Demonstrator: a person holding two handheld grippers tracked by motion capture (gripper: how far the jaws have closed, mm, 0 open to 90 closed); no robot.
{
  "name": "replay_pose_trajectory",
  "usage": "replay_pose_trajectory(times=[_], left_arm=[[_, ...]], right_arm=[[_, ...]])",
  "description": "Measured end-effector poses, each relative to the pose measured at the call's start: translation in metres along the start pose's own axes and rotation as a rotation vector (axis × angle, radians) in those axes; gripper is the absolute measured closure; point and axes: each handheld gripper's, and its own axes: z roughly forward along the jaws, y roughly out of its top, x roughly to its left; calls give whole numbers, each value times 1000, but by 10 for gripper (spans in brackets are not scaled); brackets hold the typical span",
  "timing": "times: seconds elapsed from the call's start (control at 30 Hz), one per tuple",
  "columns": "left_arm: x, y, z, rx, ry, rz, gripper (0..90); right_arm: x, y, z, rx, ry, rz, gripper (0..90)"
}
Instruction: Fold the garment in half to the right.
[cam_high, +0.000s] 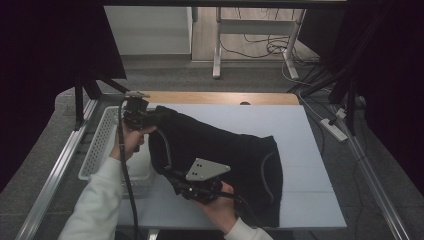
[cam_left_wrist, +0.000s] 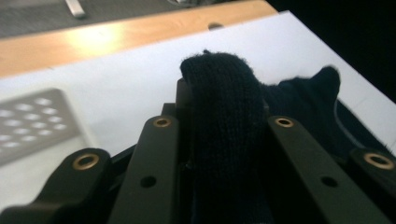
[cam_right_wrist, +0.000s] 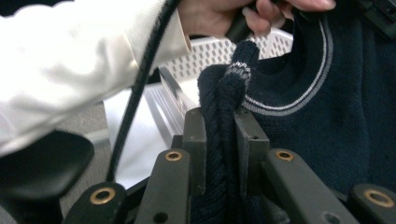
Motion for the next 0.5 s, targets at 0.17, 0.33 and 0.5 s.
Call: replay_pose_trajectory(times=[0.17,0.33,0.5], left_arm=[[7,0,-18,-15,19,-7,745],[5,-7,-3,14,10,-14,744],[-7,-6,18,46,-4,6,743]], right_arm=[[3,11,4,-25,17,-15,768],[1,-2,2,3,5,4,768],[-3,-18,-11,34,-20,29,767]])
